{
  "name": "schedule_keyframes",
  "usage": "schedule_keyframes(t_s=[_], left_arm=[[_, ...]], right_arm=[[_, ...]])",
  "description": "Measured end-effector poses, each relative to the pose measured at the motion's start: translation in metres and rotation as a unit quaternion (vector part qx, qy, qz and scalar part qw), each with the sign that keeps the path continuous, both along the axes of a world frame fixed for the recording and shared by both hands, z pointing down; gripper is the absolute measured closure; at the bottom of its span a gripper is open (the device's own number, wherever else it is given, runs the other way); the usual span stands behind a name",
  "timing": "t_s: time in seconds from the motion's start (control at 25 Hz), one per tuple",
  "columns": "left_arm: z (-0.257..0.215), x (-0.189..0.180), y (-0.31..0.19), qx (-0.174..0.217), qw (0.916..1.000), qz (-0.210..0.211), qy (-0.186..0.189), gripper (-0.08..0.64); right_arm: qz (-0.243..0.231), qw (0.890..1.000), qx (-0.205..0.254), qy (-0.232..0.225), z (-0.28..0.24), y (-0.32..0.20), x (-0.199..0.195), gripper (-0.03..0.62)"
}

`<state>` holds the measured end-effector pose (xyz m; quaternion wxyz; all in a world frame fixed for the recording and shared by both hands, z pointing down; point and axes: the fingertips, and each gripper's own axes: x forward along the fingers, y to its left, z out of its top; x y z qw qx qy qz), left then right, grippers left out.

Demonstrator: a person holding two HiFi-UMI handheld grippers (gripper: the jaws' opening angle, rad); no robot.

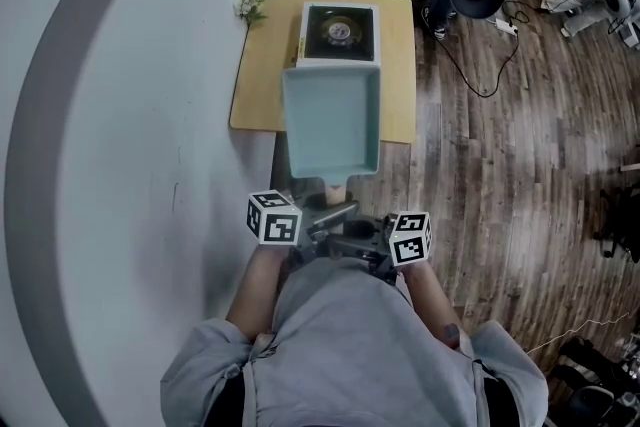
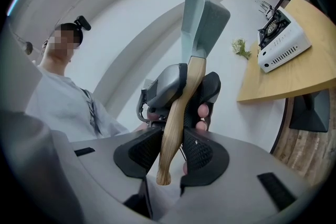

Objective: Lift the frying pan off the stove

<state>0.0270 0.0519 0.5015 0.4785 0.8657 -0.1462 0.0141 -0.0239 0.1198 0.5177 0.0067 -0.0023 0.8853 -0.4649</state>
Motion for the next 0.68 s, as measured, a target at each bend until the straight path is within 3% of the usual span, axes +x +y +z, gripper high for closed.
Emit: schedule_keyframes(t_s=[0.68], left_arm=[[0.005,0.009,0.007,-0.022,0.9997,0.013,-0.003,0.431]], right_arm=[[0.005,1.0,-0.012,-0.004,0.002,0.006,0.006,0.474]])
